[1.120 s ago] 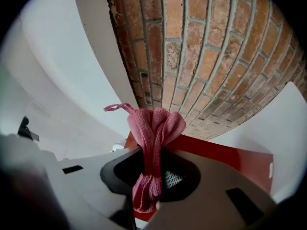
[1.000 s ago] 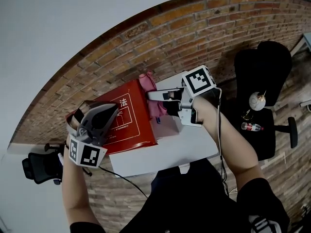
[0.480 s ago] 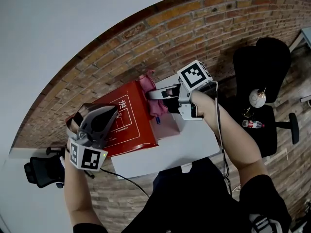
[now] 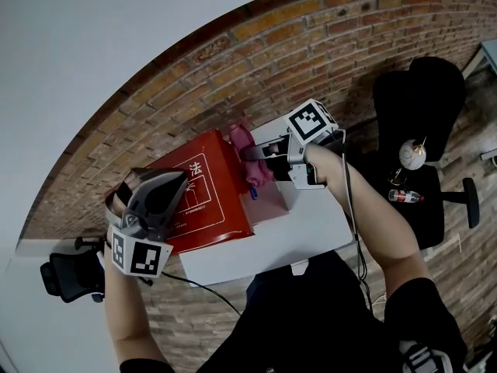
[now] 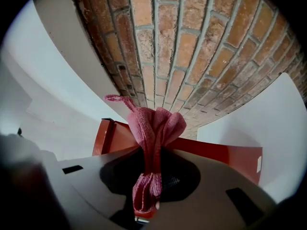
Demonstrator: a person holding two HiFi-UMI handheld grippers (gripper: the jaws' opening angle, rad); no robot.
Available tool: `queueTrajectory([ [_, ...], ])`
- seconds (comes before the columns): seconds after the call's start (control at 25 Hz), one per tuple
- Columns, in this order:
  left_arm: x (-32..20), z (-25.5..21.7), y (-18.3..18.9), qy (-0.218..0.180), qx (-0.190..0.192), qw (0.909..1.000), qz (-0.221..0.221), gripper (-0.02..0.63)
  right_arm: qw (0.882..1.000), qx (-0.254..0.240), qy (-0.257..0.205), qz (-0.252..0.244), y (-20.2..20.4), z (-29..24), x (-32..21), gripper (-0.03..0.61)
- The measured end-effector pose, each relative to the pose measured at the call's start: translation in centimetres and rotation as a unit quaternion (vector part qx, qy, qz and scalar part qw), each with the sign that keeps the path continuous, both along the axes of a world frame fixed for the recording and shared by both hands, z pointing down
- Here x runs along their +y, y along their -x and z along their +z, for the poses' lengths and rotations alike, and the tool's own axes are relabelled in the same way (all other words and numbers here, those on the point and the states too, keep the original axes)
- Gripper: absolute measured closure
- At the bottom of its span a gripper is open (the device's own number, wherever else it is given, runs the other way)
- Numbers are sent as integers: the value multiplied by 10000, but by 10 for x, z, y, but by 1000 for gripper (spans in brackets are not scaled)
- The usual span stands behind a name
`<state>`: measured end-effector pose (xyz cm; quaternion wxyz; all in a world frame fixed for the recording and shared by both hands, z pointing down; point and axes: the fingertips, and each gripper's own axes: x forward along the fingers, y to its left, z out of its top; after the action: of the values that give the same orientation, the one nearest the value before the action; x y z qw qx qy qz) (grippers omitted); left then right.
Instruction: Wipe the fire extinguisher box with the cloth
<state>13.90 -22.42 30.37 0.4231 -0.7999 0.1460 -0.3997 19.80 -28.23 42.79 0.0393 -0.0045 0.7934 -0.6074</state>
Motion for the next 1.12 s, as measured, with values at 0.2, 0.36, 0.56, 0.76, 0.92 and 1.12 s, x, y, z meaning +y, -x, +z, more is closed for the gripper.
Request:
queueTrajectory([
  [0.2, 0, 0, 0, 0, -4, 10000, -3, 583, 9999, 52, 141, 20, -2, 14, -2, 479],
  [0.36, 0, 1, 0, -8, -5, 10000, 1, 583, 9995, 178, 251, 38, -2, 32, -1, 479],
  [0.56, 0, 1, 0, -2, -6, 10000, 0, 583, 9993, 130, 347, 25, -3, 45, 2, 479],
  [0.76, 0, 1, 0, -6, -1, 10000, 1, 583, 9991, 126, 412, -9, -3, 54, 6, 479],
  [0.92, -1, 1, 0, 0, -13, 10000, 6, 583, 9991, 109, 417, 18, -3, 60, 7, 479],
  [1.12, 0, 0, 0, 0, -2, 10000, -7, 583, 9987, 186, 465, 34, -4, 72, 8, 479],
])
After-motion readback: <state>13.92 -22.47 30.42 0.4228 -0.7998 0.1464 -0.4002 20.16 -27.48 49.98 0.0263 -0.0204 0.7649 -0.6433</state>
